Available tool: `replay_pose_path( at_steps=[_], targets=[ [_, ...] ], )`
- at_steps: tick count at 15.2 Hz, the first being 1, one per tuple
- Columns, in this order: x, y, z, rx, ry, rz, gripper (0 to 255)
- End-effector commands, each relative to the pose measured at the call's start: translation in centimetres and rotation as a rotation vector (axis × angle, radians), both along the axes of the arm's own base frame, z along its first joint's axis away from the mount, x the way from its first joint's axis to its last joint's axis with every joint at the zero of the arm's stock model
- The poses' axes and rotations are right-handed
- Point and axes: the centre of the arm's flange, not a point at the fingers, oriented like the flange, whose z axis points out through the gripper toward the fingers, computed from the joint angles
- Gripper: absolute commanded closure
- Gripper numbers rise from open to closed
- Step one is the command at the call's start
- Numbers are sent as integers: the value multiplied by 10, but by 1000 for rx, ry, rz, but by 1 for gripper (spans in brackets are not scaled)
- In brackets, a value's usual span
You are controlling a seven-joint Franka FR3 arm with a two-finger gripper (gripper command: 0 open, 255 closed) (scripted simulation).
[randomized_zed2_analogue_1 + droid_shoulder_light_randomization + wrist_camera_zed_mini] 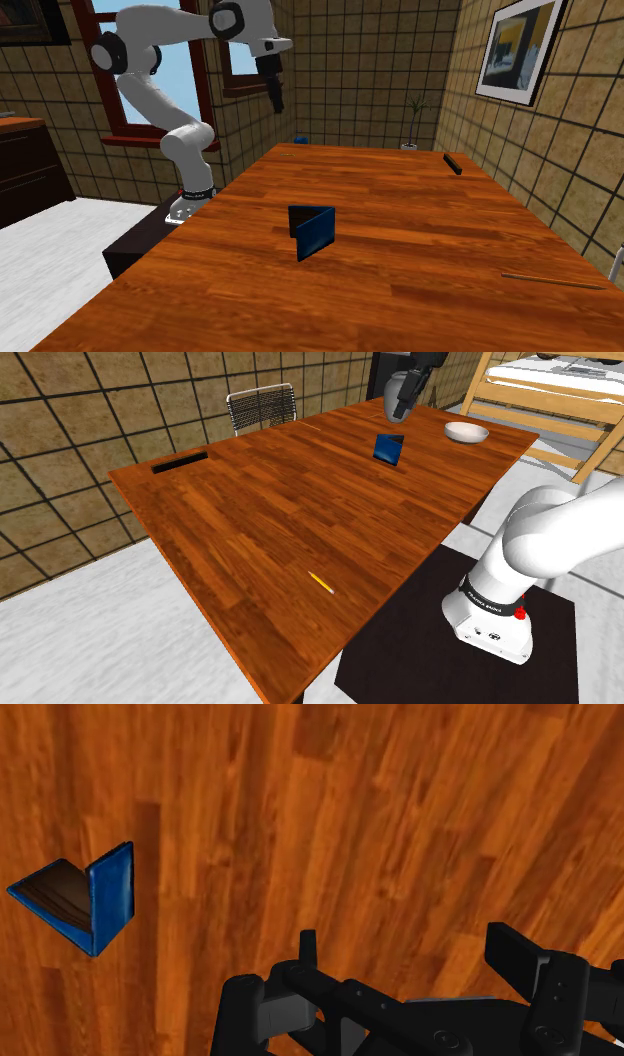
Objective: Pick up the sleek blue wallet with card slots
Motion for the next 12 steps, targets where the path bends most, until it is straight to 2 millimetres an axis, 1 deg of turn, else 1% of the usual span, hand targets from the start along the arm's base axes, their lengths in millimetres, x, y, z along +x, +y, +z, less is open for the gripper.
replay_pose_path(
  at_steps=[1,12],
  targets=[
    [10,-22,-13,-5,6,4,0],
    [74,-136,-76,-27,40,24,0]
  ],
)
